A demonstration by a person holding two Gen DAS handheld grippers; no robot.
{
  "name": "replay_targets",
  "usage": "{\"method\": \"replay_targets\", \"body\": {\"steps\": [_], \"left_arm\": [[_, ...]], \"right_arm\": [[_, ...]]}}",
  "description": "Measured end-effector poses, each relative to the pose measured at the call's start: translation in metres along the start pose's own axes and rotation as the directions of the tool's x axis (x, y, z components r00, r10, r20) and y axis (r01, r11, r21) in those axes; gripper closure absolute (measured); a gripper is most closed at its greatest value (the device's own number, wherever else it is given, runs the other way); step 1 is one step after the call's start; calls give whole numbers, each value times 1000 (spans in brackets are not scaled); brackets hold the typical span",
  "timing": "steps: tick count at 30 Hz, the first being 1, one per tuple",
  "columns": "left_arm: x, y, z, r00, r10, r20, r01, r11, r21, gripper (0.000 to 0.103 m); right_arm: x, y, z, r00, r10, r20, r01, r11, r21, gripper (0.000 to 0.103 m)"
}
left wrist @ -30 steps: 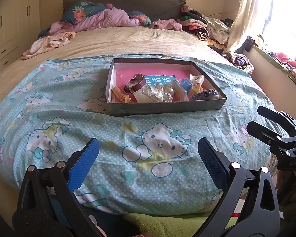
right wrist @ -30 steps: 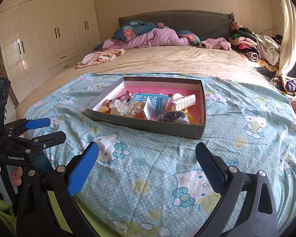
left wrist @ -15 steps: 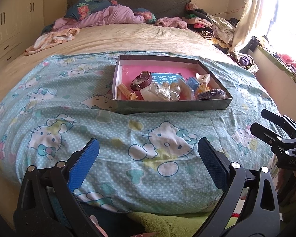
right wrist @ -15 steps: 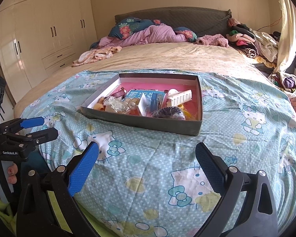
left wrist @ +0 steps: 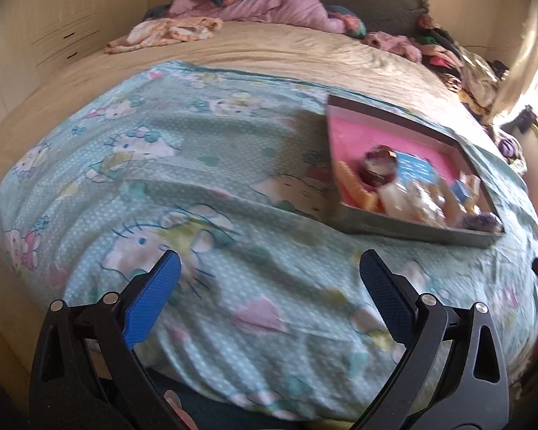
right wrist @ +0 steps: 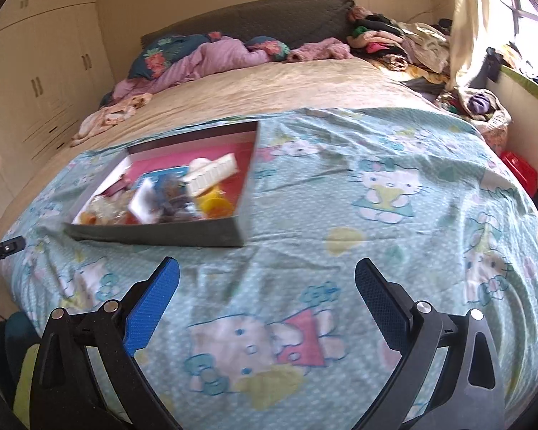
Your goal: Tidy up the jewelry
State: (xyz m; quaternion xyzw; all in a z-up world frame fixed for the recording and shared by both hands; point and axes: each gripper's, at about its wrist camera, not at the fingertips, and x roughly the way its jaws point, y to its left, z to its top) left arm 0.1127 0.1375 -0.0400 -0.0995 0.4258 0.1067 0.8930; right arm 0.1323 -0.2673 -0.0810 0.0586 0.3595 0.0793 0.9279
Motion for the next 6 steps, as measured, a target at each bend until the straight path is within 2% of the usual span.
{"method": "replay_targets", "body": {"steps": [3, 6], "left_arm": [[34, 36, 30, 996, 88, -22, -89, 993, -74, 10], [73, 70, 61, 984, 171, -46, -175, 976, -129, 10]], "right_arm": [[23, -49, 18, 997, -70, -24, 72, 995, 70, 5], [48, -103, 36, 981, -192, -29, 194, 974, 121, 5]]}}
